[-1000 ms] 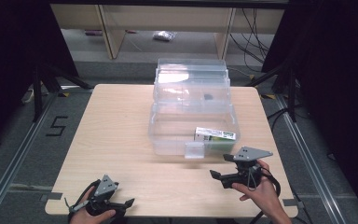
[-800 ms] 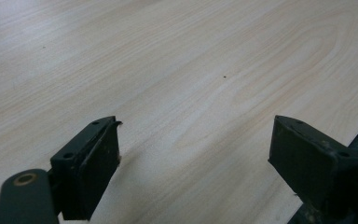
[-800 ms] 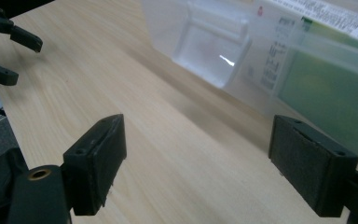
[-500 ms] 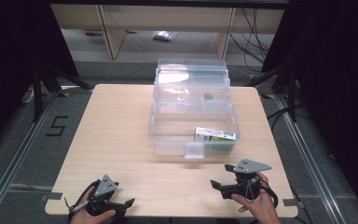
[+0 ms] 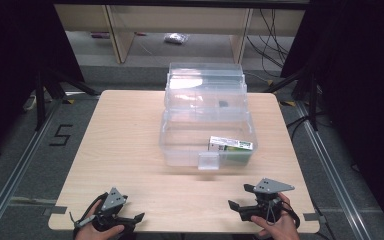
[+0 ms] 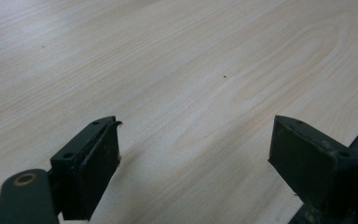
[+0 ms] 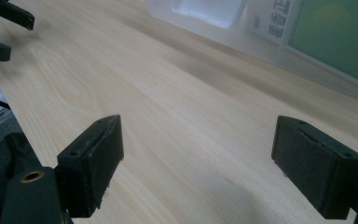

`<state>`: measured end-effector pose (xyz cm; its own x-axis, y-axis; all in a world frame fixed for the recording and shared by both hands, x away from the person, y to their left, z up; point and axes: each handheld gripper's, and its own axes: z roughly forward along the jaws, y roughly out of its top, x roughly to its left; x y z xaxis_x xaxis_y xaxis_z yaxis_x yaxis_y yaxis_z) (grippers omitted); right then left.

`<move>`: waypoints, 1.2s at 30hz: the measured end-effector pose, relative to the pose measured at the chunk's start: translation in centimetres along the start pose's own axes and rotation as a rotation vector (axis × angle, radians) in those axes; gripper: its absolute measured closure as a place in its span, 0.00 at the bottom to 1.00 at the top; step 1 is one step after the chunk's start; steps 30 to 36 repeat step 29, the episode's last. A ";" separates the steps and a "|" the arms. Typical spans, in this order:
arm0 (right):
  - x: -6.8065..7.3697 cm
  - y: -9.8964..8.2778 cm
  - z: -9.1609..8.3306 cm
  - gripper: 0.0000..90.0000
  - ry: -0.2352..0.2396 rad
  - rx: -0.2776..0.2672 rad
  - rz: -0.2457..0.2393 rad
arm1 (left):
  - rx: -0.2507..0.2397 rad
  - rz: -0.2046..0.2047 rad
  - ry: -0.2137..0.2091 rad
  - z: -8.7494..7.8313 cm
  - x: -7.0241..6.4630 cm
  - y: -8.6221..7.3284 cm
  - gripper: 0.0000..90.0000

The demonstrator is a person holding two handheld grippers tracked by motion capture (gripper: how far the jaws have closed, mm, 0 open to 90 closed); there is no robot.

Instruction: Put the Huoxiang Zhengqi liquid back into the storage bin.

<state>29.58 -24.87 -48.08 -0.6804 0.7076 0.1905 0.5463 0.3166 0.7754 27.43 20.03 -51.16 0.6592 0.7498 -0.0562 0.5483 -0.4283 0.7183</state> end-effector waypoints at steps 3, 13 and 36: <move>0.2 -0.3 0.0 0.20 -0.010 0.001 -0.011 | 0.006 -0.005 -0.009 -0.1 0.0 0.0 0.17; 0.7 -1.7 -0.6 0.19 -0.023 0.056 0.020 | 0.008 -0.004 -0.010 0.1 0.1 -0.1 0.17; 0.9 -2.3 -0.7 0.19 -0.042 0.091 -0.025 | 0.008 0.002 -0.009 0.1 0.1 0.0 0.17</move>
